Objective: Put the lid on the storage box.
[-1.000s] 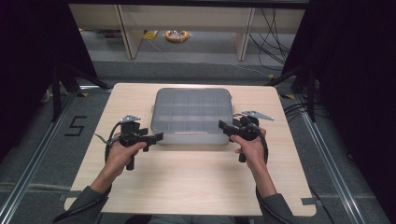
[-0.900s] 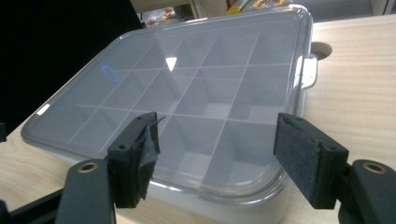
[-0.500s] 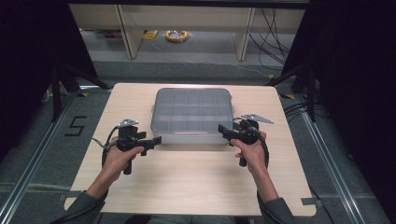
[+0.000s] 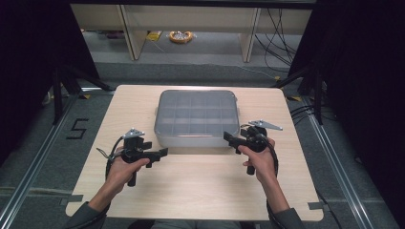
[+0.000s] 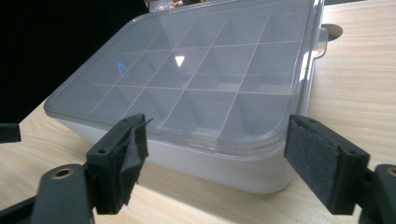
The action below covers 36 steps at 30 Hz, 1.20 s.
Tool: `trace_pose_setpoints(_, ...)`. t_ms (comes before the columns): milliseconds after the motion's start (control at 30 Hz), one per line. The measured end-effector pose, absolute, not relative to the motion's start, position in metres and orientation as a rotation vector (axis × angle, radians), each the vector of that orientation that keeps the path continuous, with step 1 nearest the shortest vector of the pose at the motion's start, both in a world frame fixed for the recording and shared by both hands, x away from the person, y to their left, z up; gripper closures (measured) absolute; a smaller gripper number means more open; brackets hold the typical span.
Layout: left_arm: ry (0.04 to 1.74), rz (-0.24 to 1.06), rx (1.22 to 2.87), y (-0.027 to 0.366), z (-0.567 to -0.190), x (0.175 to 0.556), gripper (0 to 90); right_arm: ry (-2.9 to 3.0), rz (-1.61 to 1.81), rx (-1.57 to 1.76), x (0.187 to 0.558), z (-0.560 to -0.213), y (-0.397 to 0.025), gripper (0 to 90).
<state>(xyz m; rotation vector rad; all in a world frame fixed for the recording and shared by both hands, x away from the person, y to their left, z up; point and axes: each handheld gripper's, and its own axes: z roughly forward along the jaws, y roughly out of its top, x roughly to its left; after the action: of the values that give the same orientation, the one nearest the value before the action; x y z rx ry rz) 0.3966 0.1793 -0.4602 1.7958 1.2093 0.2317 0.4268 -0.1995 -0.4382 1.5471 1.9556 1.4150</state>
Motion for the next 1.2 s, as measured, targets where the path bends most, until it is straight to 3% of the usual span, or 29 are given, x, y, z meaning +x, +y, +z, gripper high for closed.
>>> trace_pose_setpoints(233, 1.165, 0.219, 1.837, 0.173, -0.467, 0.386, 15.4, 1.980, 1.413, 1.524, 0.417, -0.440, -0.203, 18.4)
trace_pose_setpoints(1200, 1.057, 0.197, 1.956, 0.171, -0.493, 0.331, 15.4, 2.114, 1.370, 1.484, 0.370, -0.465, -0.191, 19.6)
